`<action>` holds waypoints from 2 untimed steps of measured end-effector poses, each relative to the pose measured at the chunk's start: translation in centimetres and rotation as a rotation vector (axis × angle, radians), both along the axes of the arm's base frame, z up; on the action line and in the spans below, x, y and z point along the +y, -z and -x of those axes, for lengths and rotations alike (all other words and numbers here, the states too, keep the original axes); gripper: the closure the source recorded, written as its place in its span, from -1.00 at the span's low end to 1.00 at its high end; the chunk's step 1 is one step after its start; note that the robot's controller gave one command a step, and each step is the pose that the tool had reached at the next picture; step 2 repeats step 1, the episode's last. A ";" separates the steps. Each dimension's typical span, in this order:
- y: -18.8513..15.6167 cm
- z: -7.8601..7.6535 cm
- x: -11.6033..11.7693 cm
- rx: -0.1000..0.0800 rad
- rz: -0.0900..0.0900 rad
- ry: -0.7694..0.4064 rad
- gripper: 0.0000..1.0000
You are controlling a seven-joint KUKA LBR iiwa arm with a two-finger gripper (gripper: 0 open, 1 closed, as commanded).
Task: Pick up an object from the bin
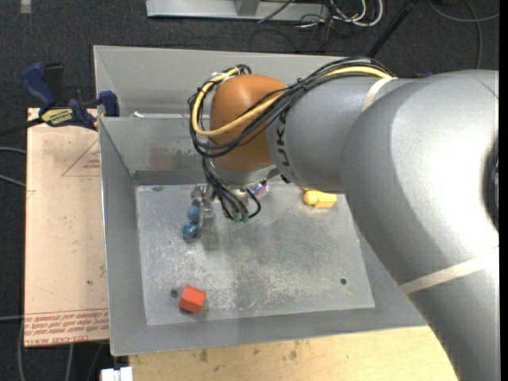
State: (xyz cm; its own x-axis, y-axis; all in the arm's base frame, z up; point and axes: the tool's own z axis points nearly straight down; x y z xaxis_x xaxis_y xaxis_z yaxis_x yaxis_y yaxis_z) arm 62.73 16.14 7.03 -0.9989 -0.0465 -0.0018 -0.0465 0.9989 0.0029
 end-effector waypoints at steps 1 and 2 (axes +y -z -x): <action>-13.4 1.9 1.4 -0.008 -0.002 0.095 1.00; -13.4 1.9 1.4 -0.008 -0.002 0.095 1.00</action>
Offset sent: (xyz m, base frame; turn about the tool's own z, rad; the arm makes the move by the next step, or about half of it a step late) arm -0.0207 0.0123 0.1287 0.0986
